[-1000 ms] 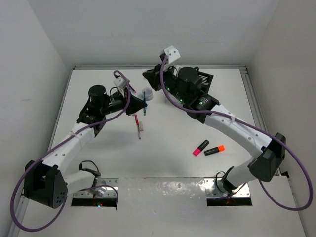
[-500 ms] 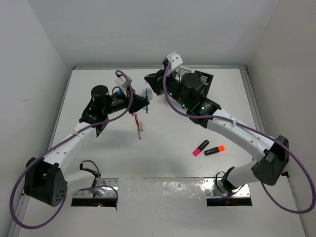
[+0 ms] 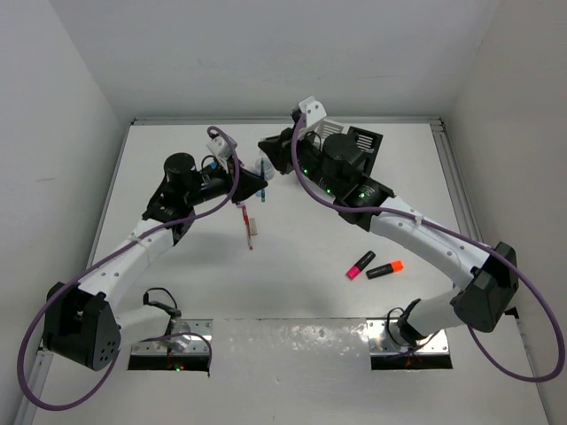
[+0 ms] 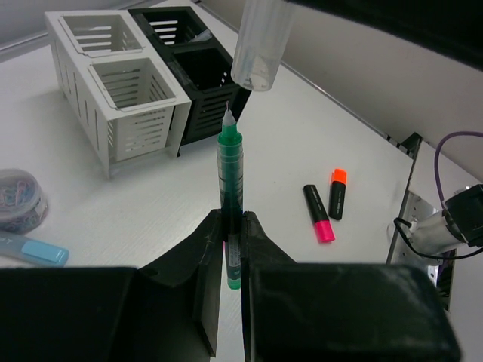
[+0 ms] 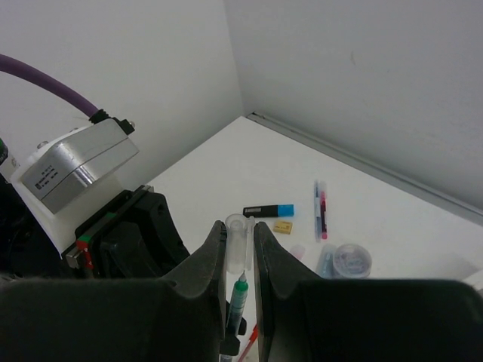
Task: Sort the stationery into containers
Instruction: Close the pen cap on the pen.
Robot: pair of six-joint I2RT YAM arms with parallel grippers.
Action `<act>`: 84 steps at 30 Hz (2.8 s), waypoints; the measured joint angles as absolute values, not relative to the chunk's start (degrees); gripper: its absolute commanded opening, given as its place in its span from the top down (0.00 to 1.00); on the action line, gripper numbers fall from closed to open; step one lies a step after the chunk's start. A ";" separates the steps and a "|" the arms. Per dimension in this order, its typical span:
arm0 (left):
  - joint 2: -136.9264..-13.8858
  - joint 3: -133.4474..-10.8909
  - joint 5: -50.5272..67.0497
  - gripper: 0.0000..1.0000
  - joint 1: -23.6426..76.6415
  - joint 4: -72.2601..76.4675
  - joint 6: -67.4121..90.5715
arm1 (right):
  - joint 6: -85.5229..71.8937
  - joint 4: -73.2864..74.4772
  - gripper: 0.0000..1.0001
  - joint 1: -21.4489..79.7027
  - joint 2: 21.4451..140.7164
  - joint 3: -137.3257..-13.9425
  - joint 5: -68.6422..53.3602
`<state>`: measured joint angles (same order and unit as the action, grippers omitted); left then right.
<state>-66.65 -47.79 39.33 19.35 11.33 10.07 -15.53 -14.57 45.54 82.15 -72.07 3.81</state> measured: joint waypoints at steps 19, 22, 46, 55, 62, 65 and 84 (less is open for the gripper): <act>-66.65 -47.79 38.46 1.00 19.46 9.91 7.53 | -17.26 -14.90 1.00 45.52 83.72 -70.67 3.86; -66.65 -47.79 38.28 1.00 19.46 9.82 7.27 | -17.45 -14.92 1.00 45.36 83.96 -70.41 3.86; -66.83 -47.33 38.59 1.00 19.49 7.97 3.70 | -17.19 -28.08 1.00 44.51 82.81 -58.74 0.23; -66.85 -46.94 43.83 1.00 18.70 8.86 10.63 | -18.65 -48.07 1.00 47.37 82.28 -47.53 6.02; -66.85 -46.89 45.17 1.00 18.63 8.80 13.32 | -19.57 -55.18 1.00 48.88 82.98 -44.10 9.43; -66.85 -46.81 45.65 1.00 18.63 8.71 14.02 | -19.73 -57.17 1.00 49.30 83.00 -42.70 10.59; -66.46 -47.13 43.42 1.00 16.71 4.49 3.88 | -24.36 -43.57 0.51 45.34 82.15 -42.33 1.56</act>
<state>-66.46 -47.13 43.42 16.71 4.49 3.88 -24.36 -43.57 45.34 82.15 -42.33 1.56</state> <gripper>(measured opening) 0.085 0.451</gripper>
